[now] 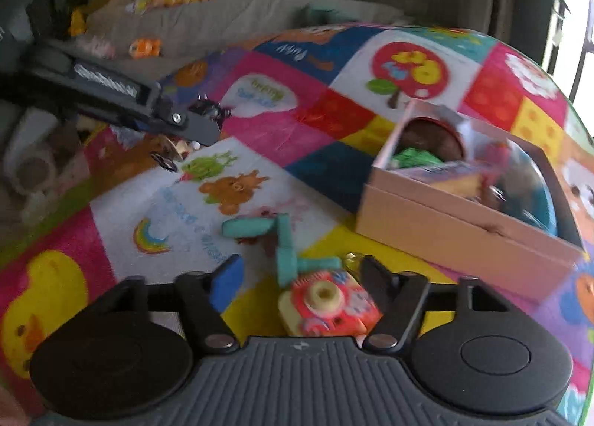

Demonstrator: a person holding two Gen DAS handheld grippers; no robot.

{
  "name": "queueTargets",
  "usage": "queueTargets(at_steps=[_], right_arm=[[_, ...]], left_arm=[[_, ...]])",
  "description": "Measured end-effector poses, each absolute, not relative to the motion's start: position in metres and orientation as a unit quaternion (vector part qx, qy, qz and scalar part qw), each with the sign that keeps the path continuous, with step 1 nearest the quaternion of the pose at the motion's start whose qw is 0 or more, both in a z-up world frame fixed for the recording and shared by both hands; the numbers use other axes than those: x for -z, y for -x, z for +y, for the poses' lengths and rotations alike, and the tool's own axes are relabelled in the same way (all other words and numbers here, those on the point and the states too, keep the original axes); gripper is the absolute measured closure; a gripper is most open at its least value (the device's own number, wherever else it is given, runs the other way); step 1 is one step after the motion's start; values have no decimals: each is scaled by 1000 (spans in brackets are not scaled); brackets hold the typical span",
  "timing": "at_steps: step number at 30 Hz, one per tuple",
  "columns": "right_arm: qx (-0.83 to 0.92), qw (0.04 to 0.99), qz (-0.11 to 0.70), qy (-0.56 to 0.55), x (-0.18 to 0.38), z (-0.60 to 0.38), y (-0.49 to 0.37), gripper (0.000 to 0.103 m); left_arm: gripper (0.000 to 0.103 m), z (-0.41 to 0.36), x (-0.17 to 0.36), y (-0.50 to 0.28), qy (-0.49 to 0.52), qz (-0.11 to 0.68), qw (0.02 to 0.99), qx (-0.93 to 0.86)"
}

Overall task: Organize objects
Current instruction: 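Carry the figurine into the box and open the left tool while the right tool lifts the Hello Kitty toy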

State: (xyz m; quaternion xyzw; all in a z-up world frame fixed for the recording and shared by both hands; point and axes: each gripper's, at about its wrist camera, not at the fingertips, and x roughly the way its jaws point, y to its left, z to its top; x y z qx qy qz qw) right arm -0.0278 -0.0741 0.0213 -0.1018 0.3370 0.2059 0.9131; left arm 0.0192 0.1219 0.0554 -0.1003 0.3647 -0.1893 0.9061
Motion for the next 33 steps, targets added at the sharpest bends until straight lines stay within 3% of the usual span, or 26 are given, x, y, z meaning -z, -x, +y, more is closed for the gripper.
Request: queueTargets(at_steps=[2,7,12,15,17,28,29,31,33], right_arm=[[-209,908,343,123,-15,-63,21,46],[-132,914,291,249,-7,-56,18,48],[-117,927,303,185,-24,-84,20,47],[-140,928,315,142,-31,-93,31,37],[-159,923,332,116,-30,-100,39,20],[-167,908,376,80,1,-89,36,20],[-165,908,377,77,3,-89,33,23],[-168,909,376,69,0,-89,31,40],[-172,911,367,72,-8,-90,33,41]], left_arm=[[68,121,-50,-20,104,372,902,192],[68,129,-41,-19,112,381,897,194],[68,133,-29,-24,128,393,891,191],[68,131,-26,-23,131,396,887,197],[68,130,-24,-22,132,398,885,203],[68,114,-15,-17,131,414,874,219],[68,114,-15,-16,130,414,874,219],[68,114,-17,-14,127,414,875,218],[68,114,-19,-11,123,413,876,218]])
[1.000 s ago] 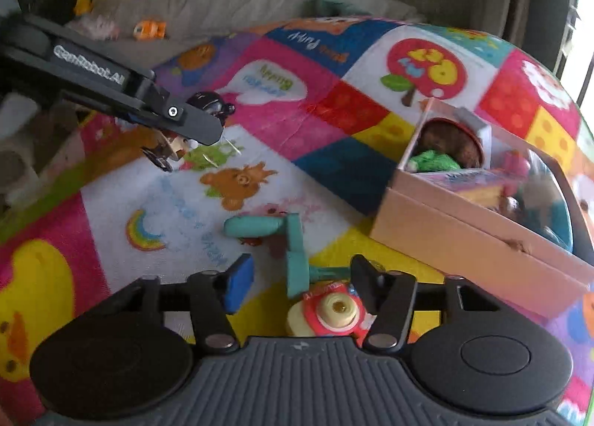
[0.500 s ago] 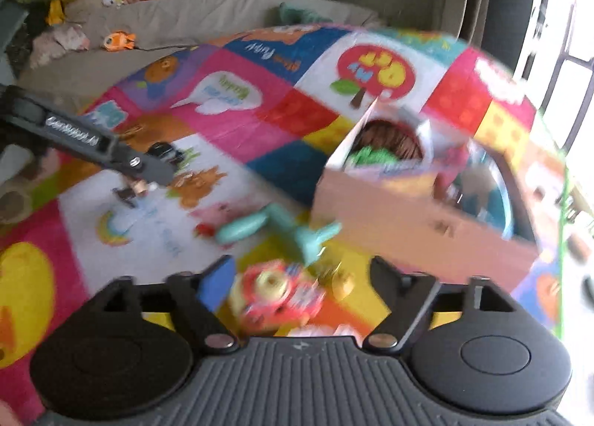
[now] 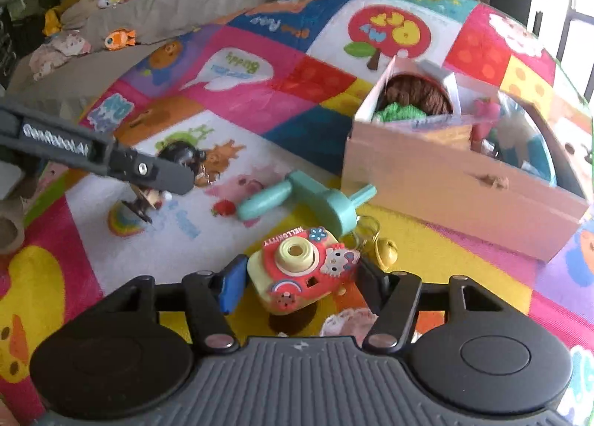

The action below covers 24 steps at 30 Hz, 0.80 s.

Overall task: Organize objects
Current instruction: 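Carry the figurine into the box and open the left tool while the right tool lifts the Hello Kitty toy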

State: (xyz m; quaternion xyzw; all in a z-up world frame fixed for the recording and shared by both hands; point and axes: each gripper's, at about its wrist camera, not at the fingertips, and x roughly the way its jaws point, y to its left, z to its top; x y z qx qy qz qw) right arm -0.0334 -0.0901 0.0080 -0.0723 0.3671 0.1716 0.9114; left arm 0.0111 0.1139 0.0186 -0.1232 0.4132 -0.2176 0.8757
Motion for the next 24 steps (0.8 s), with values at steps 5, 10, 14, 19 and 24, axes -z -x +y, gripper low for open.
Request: queueTargets(at_steps=[5,10,14,19,24], right_arm=[[-164,932,317,63,-47,-112,53,41],[-124,959,254,24,-93,-157,69,41],[-82,971,225,13,-107,-187,75,41],[-55,971,233,-15,-96,-208,77,41],[-42,968,245,-29,-85,-220,79,41]], left_arm=[[68,105,-26,-3,107,407,876,234],[68,78,-73,-9,100,348,886,288],[68,37,-114,-38,67,304,893,326],[68,-13,-112,-89,84,297,886,346],[68,-48,-72,-123,83,335,875,339]])
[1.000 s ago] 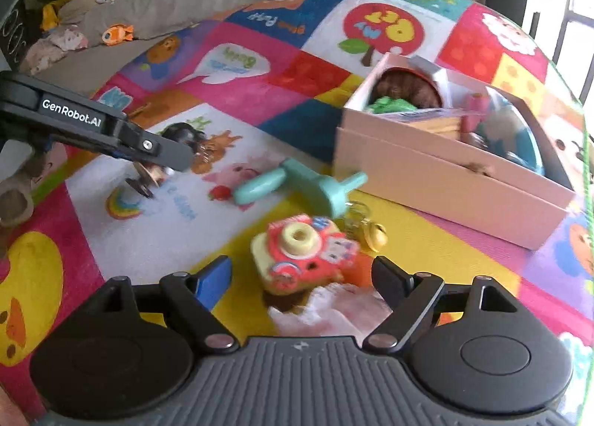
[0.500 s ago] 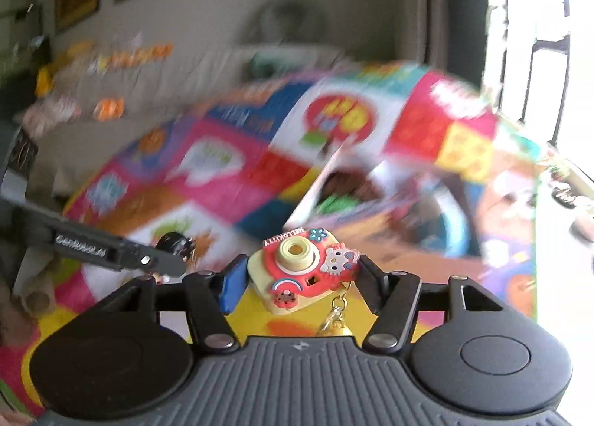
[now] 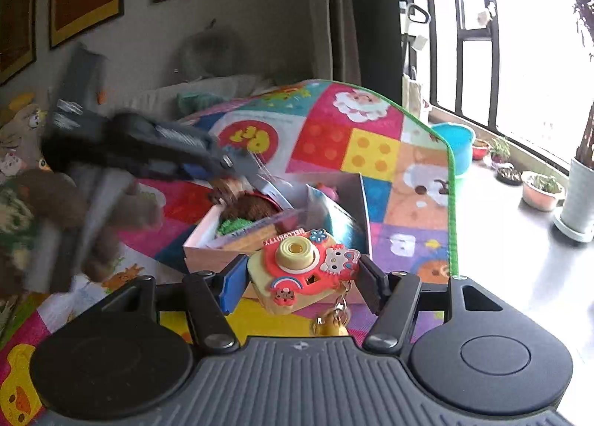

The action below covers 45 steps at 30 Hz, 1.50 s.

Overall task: Organize objects
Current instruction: 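Carry the figurine into the box and open the left tool while the right tool lifts the Hello Kitty toy, then lower the Hello Kitty toy into the box and open the right tool, then grasp the teal plastic toy with the left tool while the right tool grasps the pink lace cloth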

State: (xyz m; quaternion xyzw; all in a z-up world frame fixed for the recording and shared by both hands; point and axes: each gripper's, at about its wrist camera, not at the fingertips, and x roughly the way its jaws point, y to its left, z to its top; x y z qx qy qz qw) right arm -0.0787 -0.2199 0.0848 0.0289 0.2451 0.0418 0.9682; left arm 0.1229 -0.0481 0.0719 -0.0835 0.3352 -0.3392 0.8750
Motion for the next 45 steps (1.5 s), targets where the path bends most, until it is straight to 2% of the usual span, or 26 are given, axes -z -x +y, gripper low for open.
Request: queueTargets(at_steps=[6,11,15,20,21,22,23,26,31,36,41,45], right_arm=[[-21,966,253,-35,-77,-231,76,41],[-23,964,261,-50,-77,-235,67,41],[-32,970,237,-45,-104,-232,45,41],[-24,982,188,13,-145,-205,-20,40],[-17,983,179,33,-147,-196,-35,37],[-7,983,176,53,-146,-189,-48,25],[4,982,177,68,-143,-183,-62,21],[5,978,199,55,-131,-184,-81,21],[0,971,237,-16,-108,-212,-55,19],[13,962,273,-26,-81,-231,-15,16],[20,954,298,-23,-50,-230,25,10],[13,946,324,-30,-22,-223,46,9]], left_arm=[[68,-27,-64,-123,153,311,881,323],[68,9,-69,-103,149,304,889,309],[68,40,-59,-78,147,317,888,299],[68,69,-48,-59,153,330,885,289],[68,72,-46,-58,152,334,885,286],[68,77,-44,-55,148,338,886,281],[68,81,-42,-52,142,342,888,273],[68,91,-36,-42,119,351,890,265],[68,97,-25,-32,103,366,883,277],[68,86,-22,-27,84,367,883,280],[68,68,-23,-18,22,361,894,265],[68,58,-25,-10,3,359,891,277]])
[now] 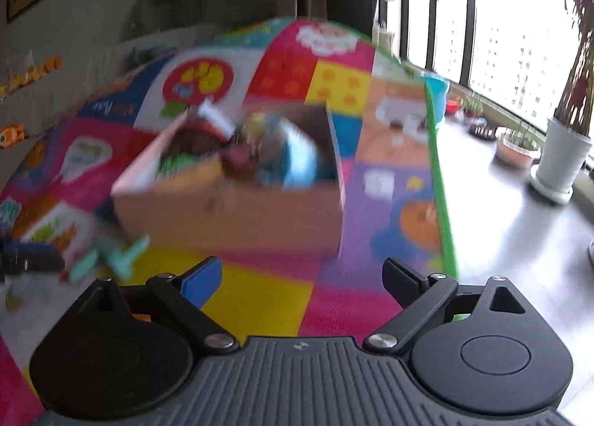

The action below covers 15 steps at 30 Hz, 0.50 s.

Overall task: Organize objects
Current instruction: 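Grasp the teal plastic toy with the left tool while the right tool grasps the pink lace cloth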

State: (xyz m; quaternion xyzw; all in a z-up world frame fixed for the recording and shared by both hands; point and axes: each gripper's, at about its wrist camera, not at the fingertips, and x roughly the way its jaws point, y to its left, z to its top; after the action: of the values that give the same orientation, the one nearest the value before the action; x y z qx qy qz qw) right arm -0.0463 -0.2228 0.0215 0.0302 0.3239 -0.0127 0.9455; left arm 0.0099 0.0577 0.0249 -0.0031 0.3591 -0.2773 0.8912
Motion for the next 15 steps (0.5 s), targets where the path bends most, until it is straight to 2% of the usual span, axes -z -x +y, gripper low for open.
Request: queueTargets(at_steps=[5,12,15], right_arm=[[-20,941,336,-32,-7,-211,63,8],[-95,938,326,-70,-25,-201,78,1],[-141,930,337,-34,-22,-178,85,1]], left_arm=[[68,47,-25,-10,-23,358,892,273],[68,35,-17,-31,-29,366,899,239],[69,27,-8,-41,-33,381,891,243]])
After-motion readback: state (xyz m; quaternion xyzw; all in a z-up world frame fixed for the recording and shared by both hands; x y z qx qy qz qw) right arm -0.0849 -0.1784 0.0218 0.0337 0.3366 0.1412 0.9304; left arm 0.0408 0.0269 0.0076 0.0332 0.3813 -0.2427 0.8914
